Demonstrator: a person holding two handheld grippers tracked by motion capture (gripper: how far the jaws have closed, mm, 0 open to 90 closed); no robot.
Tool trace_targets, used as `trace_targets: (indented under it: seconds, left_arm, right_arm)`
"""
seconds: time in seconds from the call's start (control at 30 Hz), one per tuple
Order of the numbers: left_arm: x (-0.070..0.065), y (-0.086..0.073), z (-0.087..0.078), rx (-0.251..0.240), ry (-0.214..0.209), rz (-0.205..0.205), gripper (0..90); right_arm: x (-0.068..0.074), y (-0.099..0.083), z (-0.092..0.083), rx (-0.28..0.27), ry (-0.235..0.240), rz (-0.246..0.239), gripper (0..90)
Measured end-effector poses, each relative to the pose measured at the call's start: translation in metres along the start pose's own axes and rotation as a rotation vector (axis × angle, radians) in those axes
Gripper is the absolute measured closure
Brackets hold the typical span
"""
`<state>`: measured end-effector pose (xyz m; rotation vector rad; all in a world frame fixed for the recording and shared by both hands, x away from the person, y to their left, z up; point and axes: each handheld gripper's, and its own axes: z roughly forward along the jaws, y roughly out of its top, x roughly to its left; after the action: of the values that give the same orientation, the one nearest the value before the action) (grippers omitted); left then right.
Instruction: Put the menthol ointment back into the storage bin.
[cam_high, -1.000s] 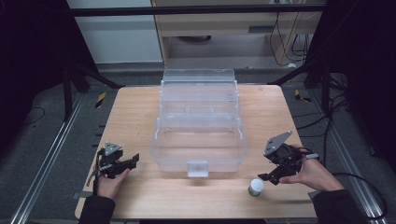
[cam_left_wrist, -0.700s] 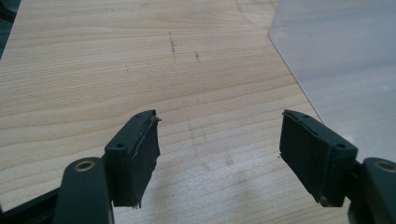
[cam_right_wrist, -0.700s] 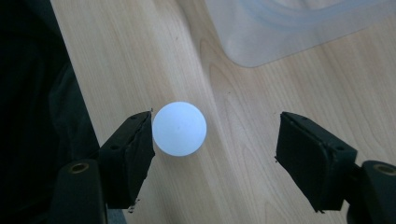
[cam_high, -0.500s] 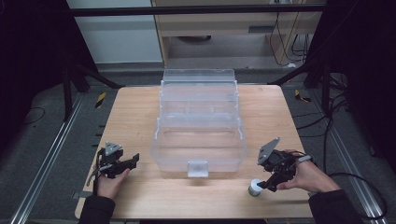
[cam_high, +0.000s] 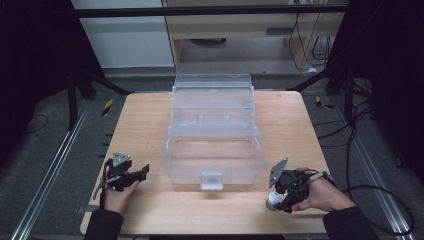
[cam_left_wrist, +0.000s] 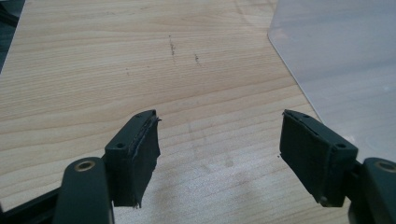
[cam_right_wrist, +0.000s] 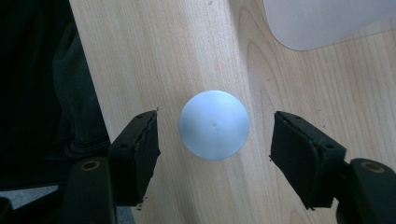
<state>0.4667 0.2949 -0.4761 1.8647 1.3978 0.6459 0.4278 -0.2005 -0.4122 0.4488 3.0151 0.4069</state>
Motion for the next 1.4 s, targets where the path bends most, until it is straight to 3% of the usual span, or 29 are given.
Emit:
trace_targets:
  seconds: [0.27,0.73,1.1,1.4]
  left_arm:
    - [0.0,0.0,0.0,0.001,0.001,0.003,27.9]
    - [0.0,0.0,0.0,0.003,-0.001,0.005,27.9]
    - [0.0,0.0,0.001,0.005,-0.005,0.006,28.1]
    - [-0.001,0.001,0.001,0.006,-0.009,0.009,28.0]
  right_arm:
    - [0.0,0.004,0.012,0.048,-0.01,-0.058,37.3]
    - [-0.001,0.009,0.024,0.103,0.005,-0.082,44.8]
    - [-0.002,0.011,0.027,0.12,0.013,-0.076,49.7]
    - [-0.004,0.01,0.021,0.116,0.014,-0.043,50.1]
